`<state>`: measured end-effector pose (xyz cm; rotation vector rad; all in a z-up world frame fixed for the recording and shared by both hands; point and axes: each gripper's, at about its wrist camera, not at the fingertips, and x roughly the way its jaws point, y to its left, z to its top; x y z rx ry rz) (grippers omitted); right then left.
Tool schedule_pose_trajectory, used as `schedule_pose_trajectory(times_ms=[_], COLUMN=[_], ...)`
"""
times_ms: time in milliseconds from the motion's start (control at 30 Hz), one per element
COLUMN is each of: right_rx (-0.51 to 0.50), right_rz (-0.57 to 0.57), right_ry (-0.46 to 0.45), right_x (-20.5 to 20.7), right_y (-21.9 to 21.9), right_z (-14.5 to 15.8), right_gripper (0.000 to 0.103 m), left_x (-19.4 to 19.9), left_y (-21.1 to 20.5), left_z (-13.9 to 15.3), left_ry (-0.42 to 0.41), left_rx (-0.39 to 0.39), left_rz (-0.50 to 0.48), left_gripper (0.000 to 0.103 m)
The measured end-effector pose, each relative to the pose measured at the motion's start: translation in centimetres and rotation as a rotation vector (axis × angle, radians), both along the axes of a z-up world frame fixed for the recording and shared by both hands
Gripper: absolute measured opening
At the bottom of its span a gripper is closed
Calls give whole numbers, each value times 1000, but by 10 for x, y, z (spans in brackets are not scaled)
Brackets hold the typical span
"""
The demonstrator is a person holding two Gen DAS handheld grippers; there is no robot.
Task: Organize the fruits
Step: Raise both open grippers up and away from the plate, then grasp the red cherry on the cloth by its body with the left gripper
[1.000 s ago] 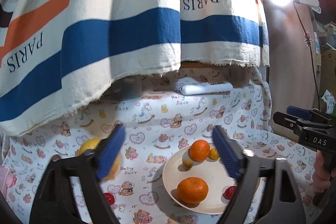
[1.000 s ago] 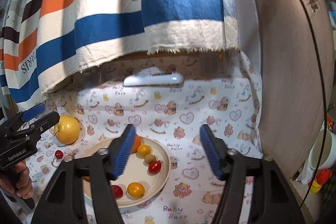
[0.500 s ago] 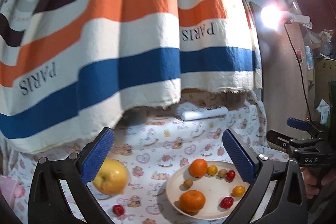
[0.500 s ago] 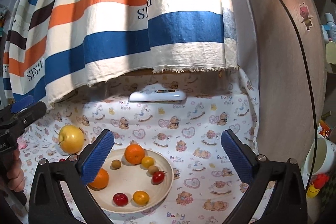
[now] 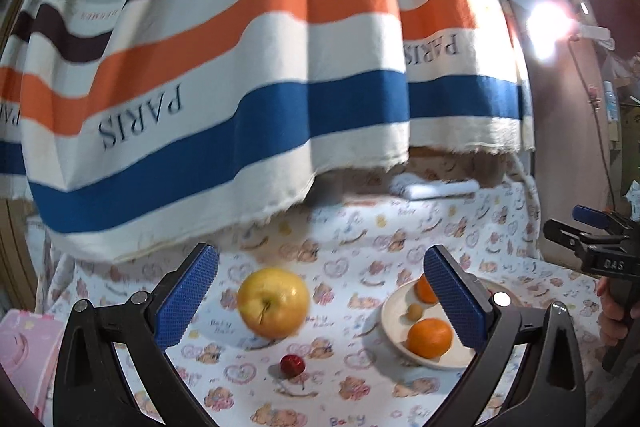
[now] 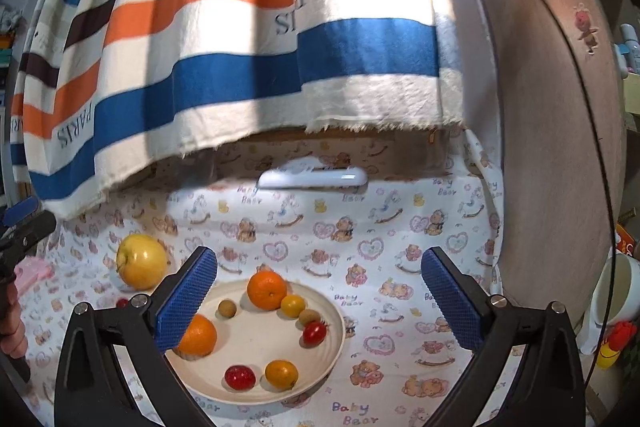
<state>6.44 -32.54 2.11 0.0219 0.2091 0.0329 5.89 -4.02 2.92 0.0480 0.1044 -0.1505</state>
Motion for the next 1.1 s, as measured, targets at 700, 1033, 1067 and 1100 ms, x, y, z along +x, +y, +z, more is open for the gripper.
schedule_pose_trajectory(times_ms=[700, 1033, 1067, 1100], right_rx=[-54, -56, -52, -48], right_rz=[9, 25, 26, 27], right_ry=[135, 128, 127, 127], right_x=[21, 16, 16, 15], right_y=[12, 13, 12, 12], right_z=[-19, -15, -14, -14], right_gripper=[102, 102, 102, 102], left_x=[119, 122, 123, 124], left_y=[20, 9, 9, 9], left_z=[-73, -85, -87, -89], left_ry=[750, 772, 784, 785], left_rx=[-16, 34, 32, 30], left_rz=[69, 84, 80, 78], left_gripper=[39, 32, 30, 29])
